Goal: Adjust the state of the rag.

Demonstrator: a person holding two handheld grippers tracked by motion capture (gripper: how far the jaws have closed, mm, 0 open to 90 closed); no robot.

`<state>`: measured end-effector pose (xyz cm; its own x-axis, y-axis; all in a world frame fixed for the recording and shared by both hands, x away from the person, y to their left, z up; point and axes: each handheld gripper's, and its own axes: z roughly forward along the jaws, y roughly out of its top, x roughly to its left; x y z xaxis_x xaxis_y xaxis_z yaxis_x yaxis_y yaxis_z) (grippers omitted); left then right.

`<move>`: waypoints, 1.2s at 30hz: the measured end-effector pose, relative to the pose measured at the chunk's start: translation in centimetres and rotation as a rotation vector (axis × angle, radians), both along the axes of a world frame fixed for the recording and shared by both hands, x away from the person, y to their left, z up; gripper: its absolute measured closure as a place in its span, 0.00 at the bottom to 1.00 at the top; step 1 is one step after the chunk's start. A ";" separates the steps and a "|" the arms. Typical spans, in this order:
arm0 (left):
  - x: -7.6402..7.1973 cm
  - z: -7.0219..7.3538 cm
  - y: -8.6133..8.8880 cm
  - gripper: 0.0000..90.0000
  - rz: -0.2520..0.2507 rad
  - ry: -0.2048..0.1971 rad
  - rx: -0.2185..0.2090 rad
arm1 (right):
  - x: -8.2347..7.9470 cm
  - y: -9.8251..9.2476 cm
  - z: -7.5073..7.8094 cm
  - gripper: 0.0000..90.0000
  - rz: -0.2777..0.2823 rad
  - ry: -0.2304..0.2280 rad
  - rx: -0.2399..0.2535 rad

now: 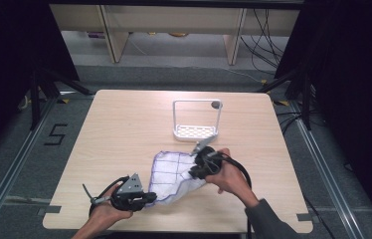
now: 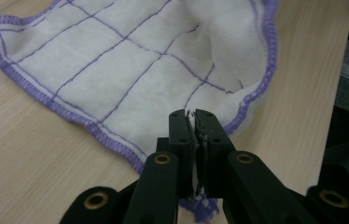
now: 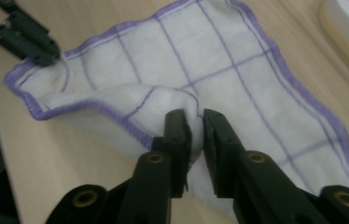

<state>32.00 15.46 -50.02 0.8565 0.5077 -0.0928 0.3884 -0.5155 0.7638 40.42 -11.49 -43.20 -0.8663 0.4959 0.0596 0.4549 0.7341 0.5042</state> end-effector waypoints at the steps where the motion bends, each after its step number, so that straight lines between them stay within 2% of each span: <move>1: -0.1 -0.2 0.1 0.94 0.014 0.014 -0.013 | 1.0 1.1 -0.5 0.75 -0.010 0.020 -0.011; 3: 0.0 -0.5 0.4 0.94 0.027 0.033 -0.015 | 1.9 2.0 -0.8 0.72 -0.030 0.007 -0.014; 4: 0.2 -0.5 0.6 0.94 0.011 0.023 -0.002 | 2.3 2.1 -0.8 0.69 -0.040 -0.022 0.004; 5: 0.1 -0.6 0.6 0.94 0.018 0.031 -0.020 | 2.3 2.0 -0.5 0.68 -0.054 -0.019 0.036; 6: 0.0 -0.6 0.6 0.94 0.029 0.044 -0.021 | 2.0 1.7 -0.1 0.65 -0.083 -0.013 0.061; 7: 0.0 -0.6 0.7 0.94 0.026 0.038 -0.022 | 1.8 1.2 0.2 0.65 -0.062 -0.052 0.087; 8: 0.1 -0.6 0.7 0.94 0.015 0.030 -0.017 | 1.2 0.6 0.6 0.65 -0.097 -0.045 0.101; 10: 0.2 -0.6 0.6 0.94 0.010 0.029 -0.005 | 0.6 -0.2 0.6 0.62 -0.093 -0.061 0.121; 12: 0.0 -0.7 0.3 0.94 0.029 0.038 -0.016 | 0.4 -0.6 -0.2 0.62 -0.140 -0.065 0.089; 13: 0.1 -0.6 0.4 0.94 0.011 0.028 -0.001 | 0.7 -0.7 -0.8 0.61 -0.133 -0.093 0.083; 14: 0.1 -0.6 0.4 0.94 0.015 0.025 -0.006 | 1.0 -0.7 -1.1 0.61 -0.132 -0.102 0.088; 15: 0.0 -0.6 0.3 0.93 0.029 0.036 -0.006 | 1.3 -0.5 -1.4 0.60 -0.151 -0.093 0.096; 17: 0.1 -0.7 0.3 0.93 0.028 0.035 -0.016 | 2.3 0.0 -1.8 0.53 -0.154 -0.079 0.142; 19: 0.2 -0.7 0.4 0.93 0.014 0.028 -0.005 | 3.3 0.8 -1.7 0.53 -0.185 -0.037 0.162; 20: 0.2 -0.7 0.4 0.93 0.015 0.029 -0.007 | 3.9 1.1 -1.8 0.53 -0.160 -0.057 0.158; 21: 0.2 -0.7 0.5 0.93 0.014 0.025 0.000 | 4.4 1.7 -1.9 0.53 -0.160 -0.048 0.148; 23: 0.1 -0.7 0.4 0.93 0.023 0.033 -0.009 | 5.5 2.8 -2.4 0.53 -0.129 -0.012 0.121; 24: 0.1 -0.7 0.4 0.93 0.023 0.033 -0.006 | 5.9 3.4 -2.8 0.53 -0.142 0.030 0.100; 25: 0.1 -0.7 0.4 0.92 0.019 0.023 -0.015 | 6.3 3.9 -3.3 0.53 -0.137 0.052 0.080; 26: 0.0 -0.7 0.4 0.92 0.027 0.031 -0.016 | 6.7 4.2 -3.7 0.53 -0.132 0.052 0.065; 27: 0.1 -0.7 0.5 0.92 0.013 0.023 -0.011 | 6.9 4.4 -4.0 0.58 -0.146 0.063 0.057; 28: 0.1 -0.7 0.6 0.92 0.005 0.021 -0.007 | 6.8 4.5 -4.1 0.68 -0.146 0.082 0.059; 30: 0.1 -0.7 0.7 0.92 0.007 0.011 0.006 | 6.8 4.1 -4.0 0.86 -0.102 0.070 0.078; 31: 0.0 -0.7 0.8 0.93 0.010 0.012 -0.003 | 6.6 3.8 -3.6 0.91 -0.080 0.060 0.091; 34: -0.3 -0.5 0.9 0.94 0.022 0.014 -0.025 | 5.3 2.1 -1.6 0.95 -0.047 0.004 0.145; 36: -0.7 -0.2 0.9 0.94 0.025 0.003 -0.021 | 3.4 0.0 0.4 0.95 -0.048 -0.014 0.195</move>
<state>31.34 16.38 -50.17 0.8430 0.5272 -0.1066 0.4037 -0.4891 0.7732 43.84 -11.45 -42.85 -0.8433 0.5170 0.1470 0.4792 0.5992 0.6414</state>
